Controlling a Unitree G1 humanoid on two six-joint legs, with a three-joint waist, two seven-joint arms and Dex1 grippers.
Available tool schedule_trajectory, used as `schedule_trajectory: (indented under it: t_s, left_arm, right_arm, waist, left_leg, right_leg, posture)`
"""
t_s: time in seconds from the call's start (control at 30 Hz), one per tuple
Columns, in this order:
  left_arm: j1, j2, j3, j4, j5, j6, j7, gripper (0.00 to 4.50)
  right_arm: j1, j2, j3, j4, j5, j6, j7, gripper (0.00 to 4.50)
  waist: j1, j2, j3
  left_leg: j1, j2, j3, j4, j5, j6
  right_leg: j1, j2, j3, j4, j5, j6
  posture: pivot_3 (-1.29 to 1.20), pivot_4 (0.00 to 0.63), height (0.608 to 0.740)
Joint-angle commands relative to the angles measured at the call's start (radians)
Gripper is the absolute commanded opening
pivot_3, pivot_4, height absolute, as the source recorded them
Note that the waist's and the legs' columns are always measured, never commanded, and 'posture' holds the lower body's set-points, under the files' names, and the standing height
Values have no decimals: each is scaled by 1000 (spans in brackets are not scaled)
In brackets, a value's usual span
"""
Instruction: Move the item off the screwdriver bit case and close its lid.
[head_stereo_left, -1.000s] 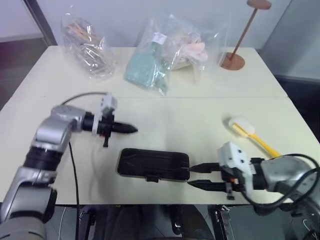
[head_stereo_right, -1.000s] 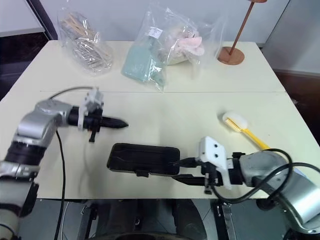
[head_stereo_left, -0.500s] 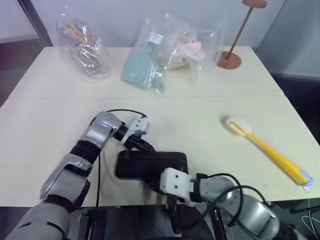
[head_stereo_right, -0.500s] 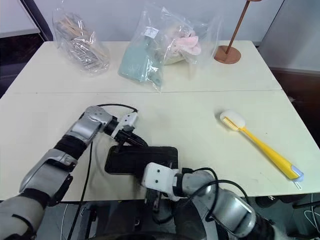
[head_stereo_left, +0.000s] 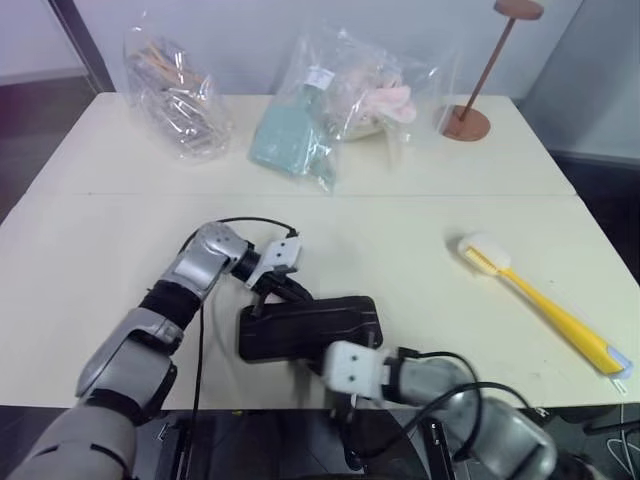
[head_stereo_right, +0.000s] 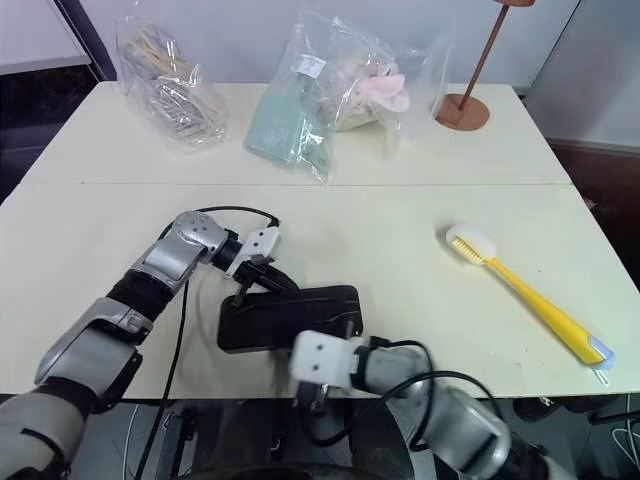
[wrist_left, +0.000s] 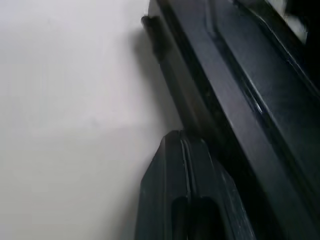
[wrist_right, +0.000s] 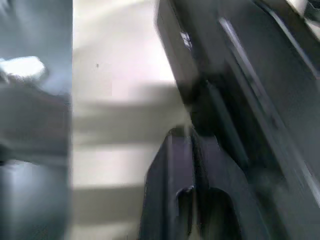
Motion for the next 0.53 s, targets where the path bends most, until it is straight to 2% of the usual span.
schedule_trajectory:
  t_s: [0.03,0.07,0.13,0.17,0.23,0.3,0.43,0.53]
  left_arm:
    - [-41,95,102,82,17,-8,28,1257]
    - [-35,163,150,44,-20,38,-9,1766]
    - [-3,274,225,-65,-102,139,-81,2743]
    - [25,329,261,-138,-153,202,-101,2761]
    - [107,460,346,-322,-274,375,-111,2761]
    - [234,583,474,-512,-386,529,-111,2761]
    - [483,684,721,-731,-489,675,-56,2761]
    - [629,695,845,-806,-501,698,-22,2761]
  right_arm:
    - [63,-50,-292,-115,274,111,143,2255]
    - [88,-94,-459,-135,428,163,233,2827]
    - [107,-172,-714,-119,641,242,353,3887]
    - [107,-212,-816,-88,704,263,398,4393]
    - [97,-292,-963,26,722,255,463,4458]
    - [91,-362,-1056,134,717,233,524,4458]
    - [82,-436,-1108,233,735,210,603,4458]
    - [65,-456,-1082,277,716,171,622,4458]
  waist:
    - [-9,-1,0]
    - [-17,-1,0]
    - [-40,-3,2]
    - [-46,-3,2]
    - [-44,-2,2]
    - [-39,0,2]
    - [-24,1,3]
    - [-15,1,3]
  left_leg:
    - [0,0,0,0,0,0]
    - [1,0,-1,0,0,0]
    - [2,2,0,-1,0,0]
    - [2,3,-1,-2,0,0]
    - [4,4,-1,-4,0,0]
    - [4,3,-1,-5,0,0]
    - [3,3,0,-5,0,0]
    - [3,3,1,-4,0,0]
  right_leg:
    - [0,0,0,0,0,0]
    - [0,1,0,1,0,-1]
    - [-1,3,1,2,1,0]
    - [-1,3,1,3,1,0]
    - [-1,3,0,3,1,0]
    - [0,3,0,3,1,0]
    - [-1,0,0,2,-1,0]
    - [-1,0,0,1,-2,-2]
  posture:
    - [0,150,737]
    - [0,150,737]
    - [0,150,737]
    - [0,150,737]
    - [0,150,737]
    - [0,150,737]
    - [0,150,737]
    - [0,150,737]
